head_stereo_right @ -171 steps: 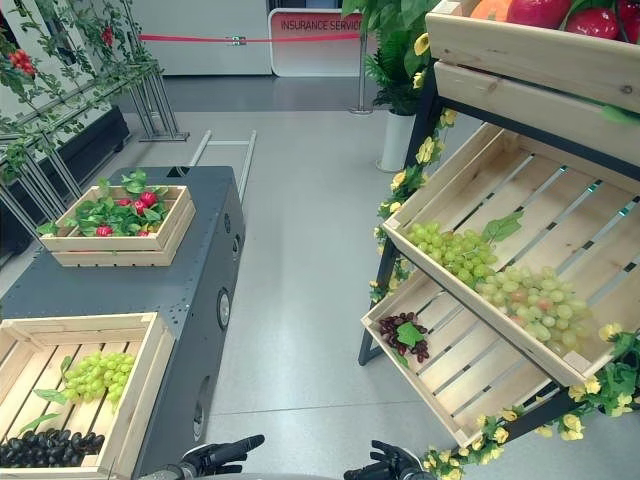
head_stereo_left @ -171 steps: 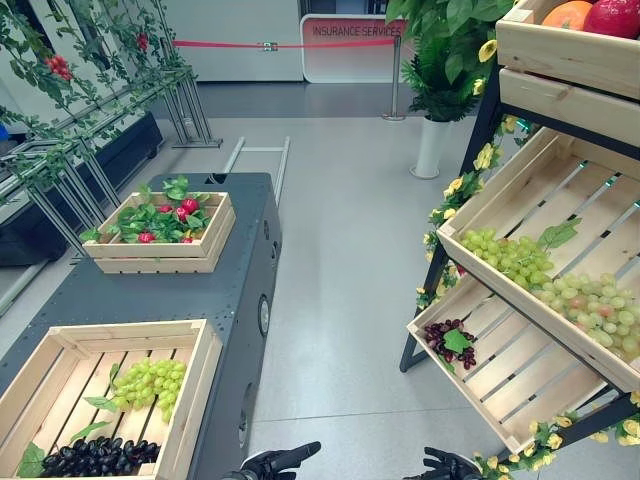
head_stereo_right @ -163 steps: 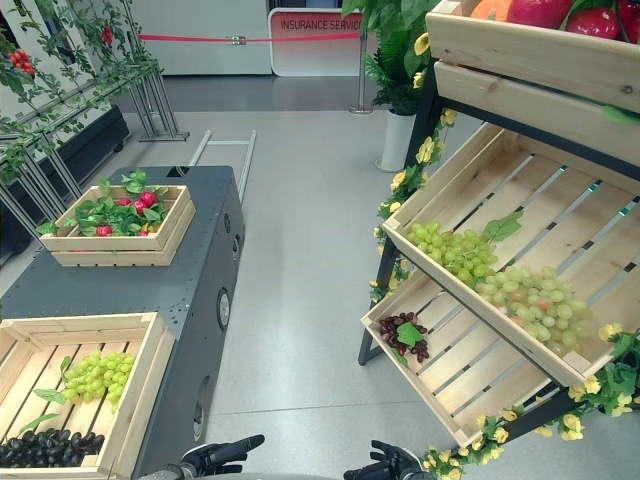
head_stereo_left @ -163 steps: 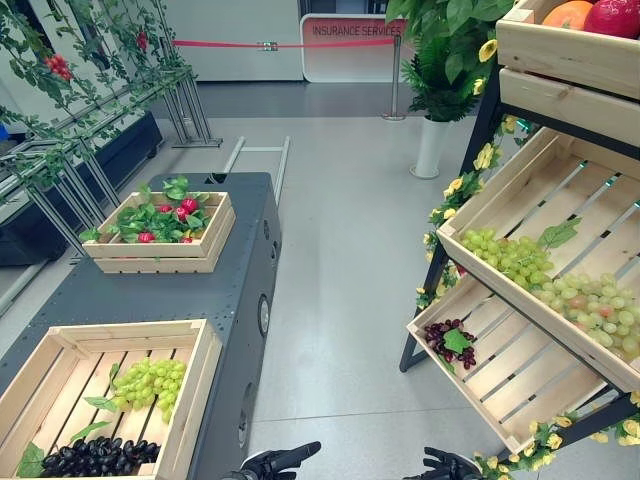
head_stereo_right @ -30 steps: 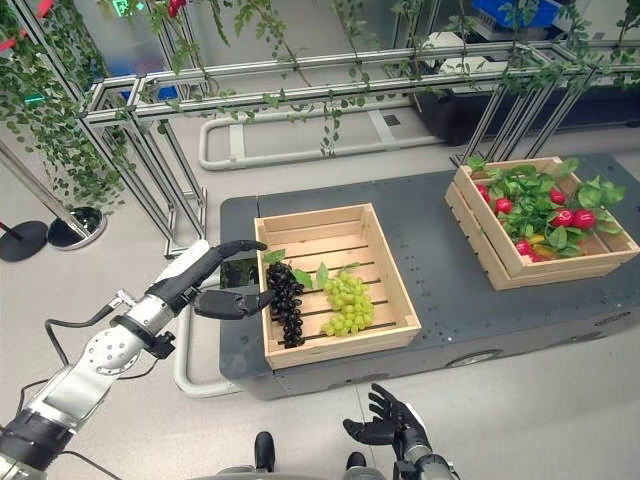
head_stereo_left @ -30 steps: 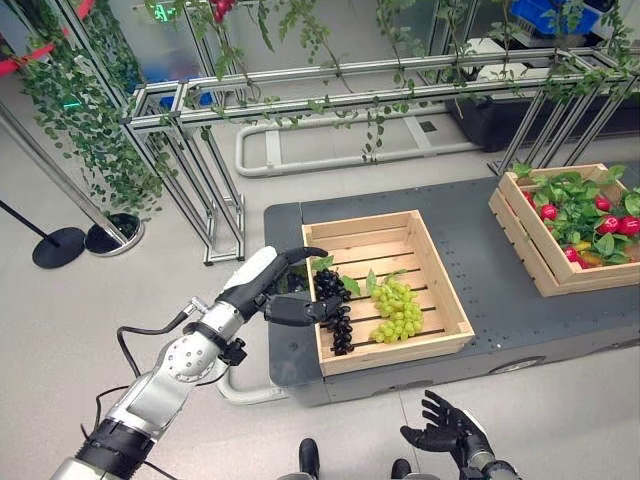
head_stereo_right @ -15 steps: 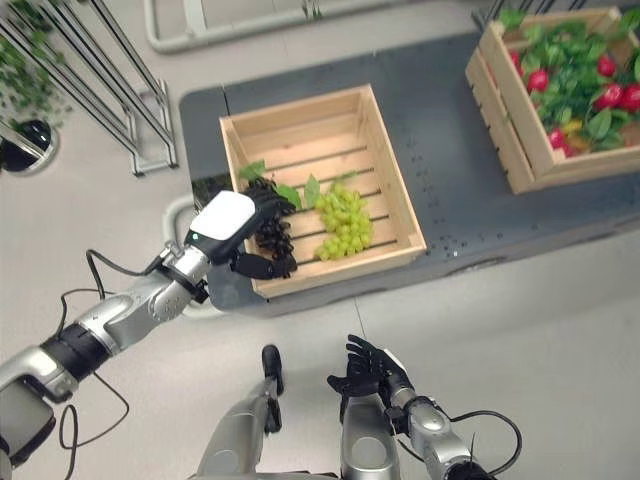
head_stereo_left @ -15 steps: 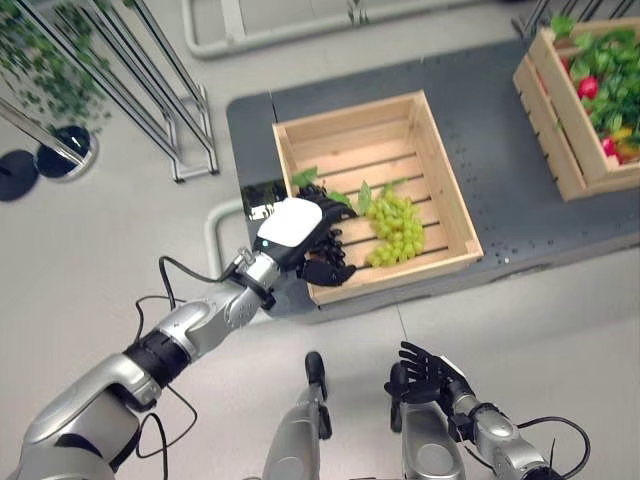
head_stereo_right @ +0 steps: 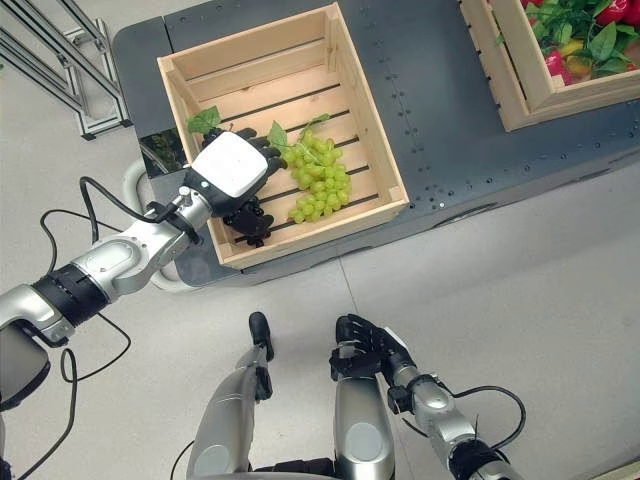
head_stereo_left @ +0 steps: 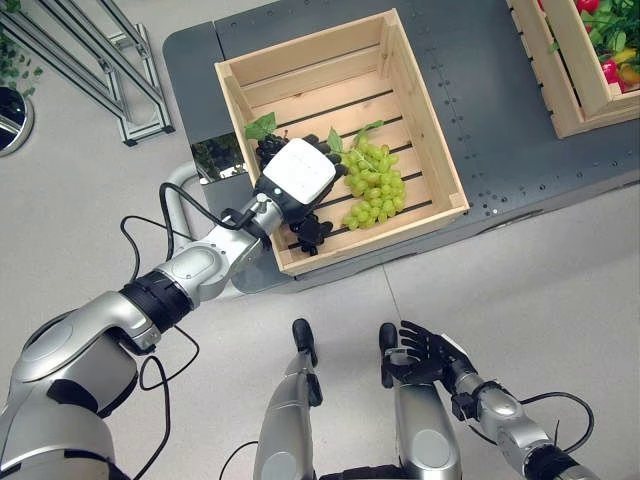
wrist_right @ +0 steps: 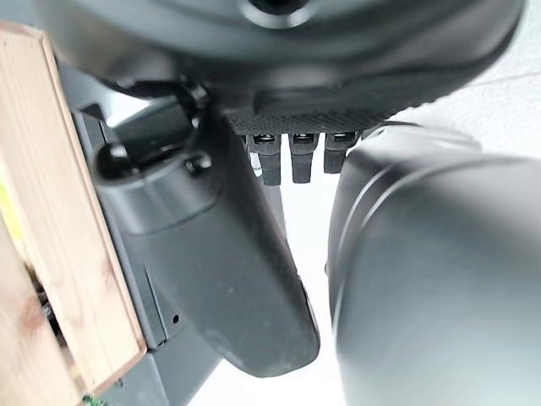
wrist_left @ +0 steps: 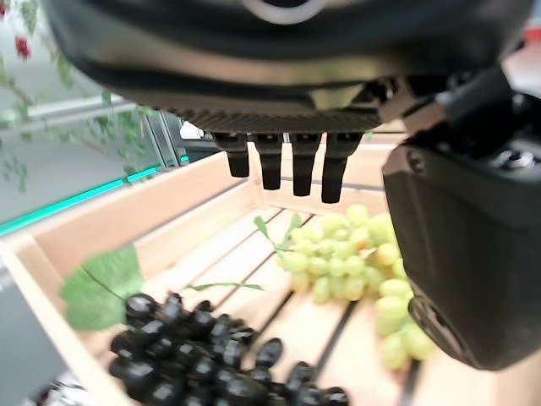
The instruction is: Pick up the fruits from the basket on one side to the basket on the other side
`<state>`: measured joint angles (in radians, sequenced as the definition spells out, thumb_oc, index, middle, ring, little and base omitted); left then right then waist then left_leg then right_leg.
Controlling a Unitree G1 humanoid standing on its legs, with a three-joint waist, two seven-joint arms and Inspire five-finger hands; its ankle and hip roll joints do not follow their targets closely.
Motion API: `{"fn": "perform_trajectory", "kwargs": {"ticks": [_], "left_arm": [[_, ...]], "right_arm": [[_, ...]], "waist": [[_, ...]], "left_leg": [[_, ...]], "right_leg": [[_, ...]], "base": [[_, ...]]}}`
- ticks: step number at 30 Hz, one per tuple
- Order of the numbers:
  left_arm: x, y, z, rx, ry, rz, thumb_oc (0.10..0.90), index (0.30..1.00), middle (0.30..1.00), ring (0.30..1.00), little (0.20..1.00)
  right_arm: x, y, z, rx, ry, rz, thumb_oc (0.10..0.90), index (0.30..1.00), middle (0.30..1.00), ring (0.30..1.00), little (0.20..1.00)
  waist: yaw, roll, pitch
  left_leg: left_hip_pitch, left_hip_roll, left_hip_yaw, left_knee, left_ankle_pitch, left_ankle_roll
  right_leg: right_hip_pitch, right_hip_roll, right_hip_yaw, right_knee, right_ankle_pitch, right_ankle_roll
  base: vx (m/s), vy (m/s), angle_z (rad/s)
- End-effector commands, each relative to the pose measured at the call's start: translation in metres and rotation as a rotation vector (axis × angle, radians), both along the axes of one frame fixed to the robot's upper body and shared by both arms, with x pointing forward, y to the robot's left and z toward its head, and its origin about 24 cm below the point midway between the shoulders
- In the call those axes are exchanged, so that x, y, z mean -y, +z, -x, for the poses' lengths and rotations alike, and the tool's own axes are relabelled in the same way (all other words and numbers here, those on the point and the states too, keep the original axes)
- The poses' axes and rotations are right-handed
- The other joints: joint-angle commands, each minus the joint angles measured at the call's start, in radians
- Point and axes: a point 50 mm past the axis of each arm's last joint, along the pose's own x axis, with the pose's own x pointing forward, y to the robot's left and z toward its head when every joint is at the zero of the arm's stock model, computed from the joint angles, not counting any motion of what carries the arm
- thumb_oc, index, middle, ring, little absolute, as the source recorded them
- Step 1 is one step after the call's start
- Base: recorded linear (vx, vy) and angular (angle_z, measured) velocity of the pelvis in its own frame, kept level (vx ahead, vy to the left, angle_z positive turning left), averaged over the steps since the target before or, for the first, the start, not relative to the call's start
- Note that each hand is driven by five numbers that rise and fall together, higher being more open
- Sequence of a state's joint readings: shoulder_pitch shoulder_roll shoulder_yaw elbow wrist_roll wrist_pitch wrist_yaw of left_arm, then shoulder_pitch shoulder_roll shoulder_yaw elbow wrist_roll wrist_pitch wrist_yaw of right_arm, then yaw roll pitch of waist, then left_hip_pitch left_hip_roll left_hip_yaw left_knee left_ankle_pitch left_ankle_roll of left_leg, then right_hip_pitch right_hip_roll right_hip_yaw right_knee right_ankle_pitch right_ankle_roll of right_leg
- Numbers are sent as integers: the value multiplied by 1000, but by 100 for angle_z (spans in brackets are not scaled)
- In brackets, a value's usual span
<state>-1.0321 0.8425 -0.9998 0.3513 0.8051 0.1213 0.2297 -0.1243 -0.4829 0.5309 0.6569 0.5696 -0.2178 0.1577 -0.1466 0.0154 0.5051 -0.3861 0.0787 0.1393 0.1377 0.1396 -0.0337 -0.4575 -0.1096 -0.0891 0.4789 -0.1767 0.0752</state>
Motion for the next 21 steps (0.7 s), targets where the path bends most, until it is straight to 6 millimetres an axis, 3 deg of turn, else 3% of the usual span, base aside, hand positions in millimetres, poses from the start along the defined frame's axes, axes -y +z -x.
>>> {"fn": "perform_trajectory", "kwargs": {"ticks": [1, 8, 21], "left_arm": [[10, 69, 3, 260, 9, -75, 800, 900, 900, 900, 900], [21, 83, 7, 259, 60, -180, 800, 900, 900, 900, 900], [19, 74, -4, 151, 278, -437, 800, 900, 900, 900, 900]], "right_arm": [[-14, 17, -5, 106, 51, -107, 800, 900, 900, 900, 900], [-19, 19, -8, 116, 32, -123, 800, 900, 900, 900, 900], [-24, 16, -8, 108, 13, -154, 800, 900, 900, 900, 900]], "waist": [[-16, -35, 4], [-10, -41, 15], [-10, -54, 15]], "left_leg": [[-50, 2, -37, 209, -163, -21], [-54, 1, -37, 216, -167, -22], [-65, 7, -30, 228, -169, -22]], "right_leg": [[80, 14, 13, -219, 143, -10], [98, 16, 4, -243, 148, -6], [118, 20, -8, -263, 150, -6]], "base": [[0, 0, 0], [-10, -34, 4], [9, -24, 1]]}}
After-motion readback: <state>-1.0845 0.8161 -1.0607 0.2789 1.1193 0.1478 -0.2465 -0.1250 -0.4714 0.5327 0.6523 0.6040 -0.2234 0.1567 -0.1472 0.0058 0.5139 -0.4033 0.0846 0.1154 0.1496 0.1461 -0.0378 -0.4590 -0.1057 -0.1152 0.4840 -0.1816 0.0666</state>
